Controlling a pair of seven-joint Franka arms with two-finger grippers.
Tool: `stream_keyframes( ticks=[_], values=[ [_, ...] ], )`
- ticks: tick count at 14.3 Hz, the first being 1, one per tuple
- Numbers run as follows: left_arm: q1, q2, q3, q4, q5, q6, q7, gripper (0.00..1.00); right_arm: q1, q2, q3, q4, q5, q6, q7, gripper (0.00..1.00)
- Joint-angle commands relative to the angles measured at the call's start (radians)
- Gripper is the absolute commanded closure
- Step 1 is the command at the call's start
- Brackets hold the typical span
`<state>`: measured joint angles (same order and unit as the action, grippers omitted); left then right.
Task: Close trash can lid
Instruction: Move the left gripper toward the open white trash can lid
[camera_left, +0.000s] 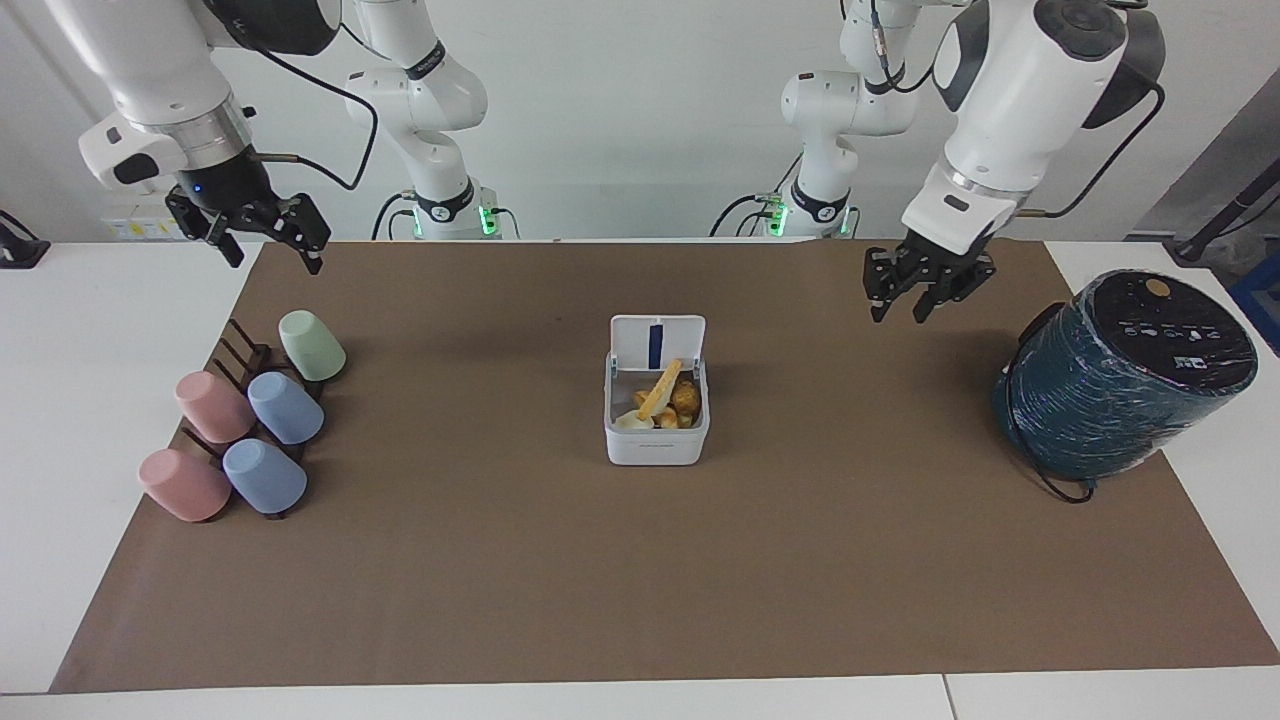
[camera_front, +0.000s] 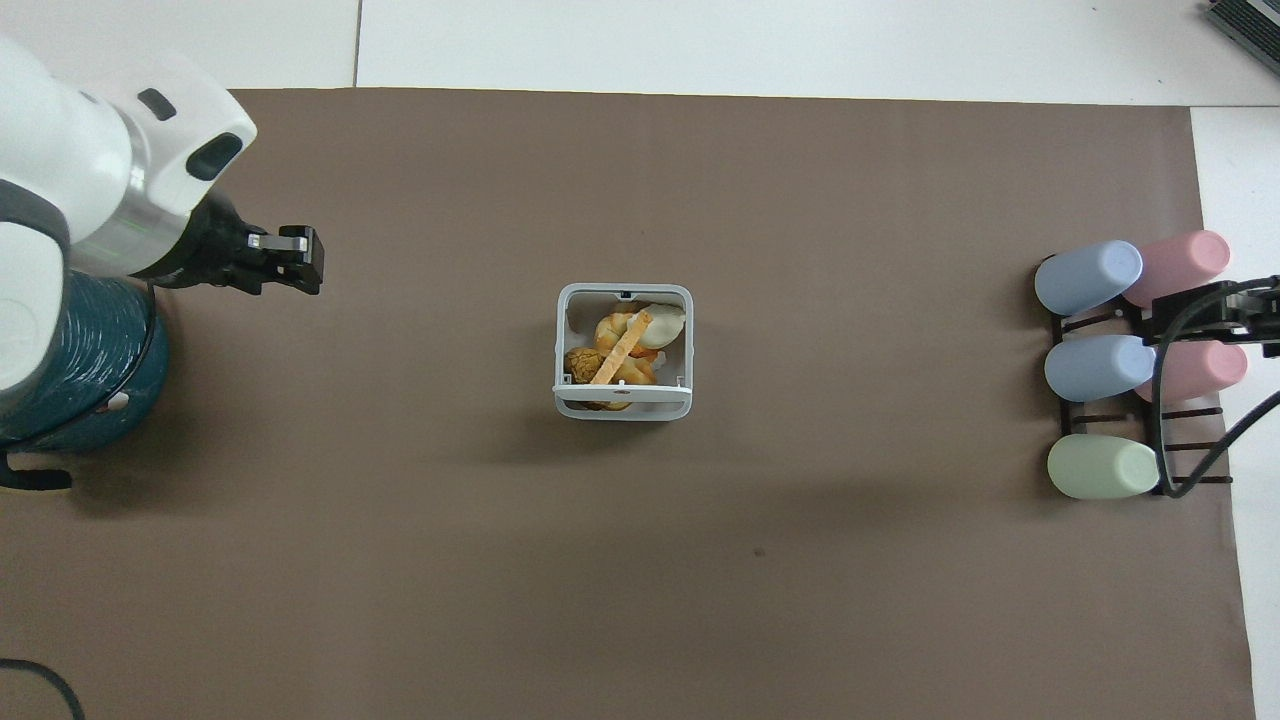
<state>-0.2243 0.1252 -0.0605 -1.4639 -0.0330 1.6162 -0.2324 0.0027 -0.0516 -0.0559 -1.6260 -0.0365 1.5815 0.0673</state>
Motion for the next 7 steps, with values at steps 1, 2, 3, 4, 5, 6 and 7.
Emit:
stream_keyframes(
  ticks=[1,2,3,4,5,6,7],
  values=[
    [-0.082,-0.053,0.011,-0.070,-0.005,0.004,-0.106,0.74,-0.003,-0.002,0.004,0.008,-0.005,-0.015,-0.015,0.00],
    [-0.113,-0.068,0.011,-0.099,-0.005,0.014,-0.140,0.79,-0.003,-0.002,0.004,0.008,-0.005,-0.017,-0.015,0.00],
    [-0.144,-0.087,0.011,-0.142,-0.005,0.046,-0.200,0.82,-0.003,-0.002,0.004,0.008,-0.005,-0.015,-0.015,0.00],
    [-0.176,-0.113,0.011,-0.200,-0.005,0.097,-0.267,0.85,-0.003,-0.002,0.004,0.008,-0.005,-0.015,-0.015,0.00],
    [-0.206,-0.136,0.011,-0.251,-0.005,0.147,-0.325,0.92,-0.003,-0.002,0.004,0.008,-0.005,-0.015,-0.015,0.00],
    [-0.230,-0.156,0.011,-0.297,-0.005,0.187,-0.361,1.00,-0.003,-0.002,0.004,0.008,-0.005,-0.015,-0.014,0.00],
    [-0.245,-0.163,0.010,-0.321,-0.007,0.215,-0.384,1.00,-0.003,-0.001,0.004,0.008,-0.005,-0.015,-0.015,0.00]
  ],
)
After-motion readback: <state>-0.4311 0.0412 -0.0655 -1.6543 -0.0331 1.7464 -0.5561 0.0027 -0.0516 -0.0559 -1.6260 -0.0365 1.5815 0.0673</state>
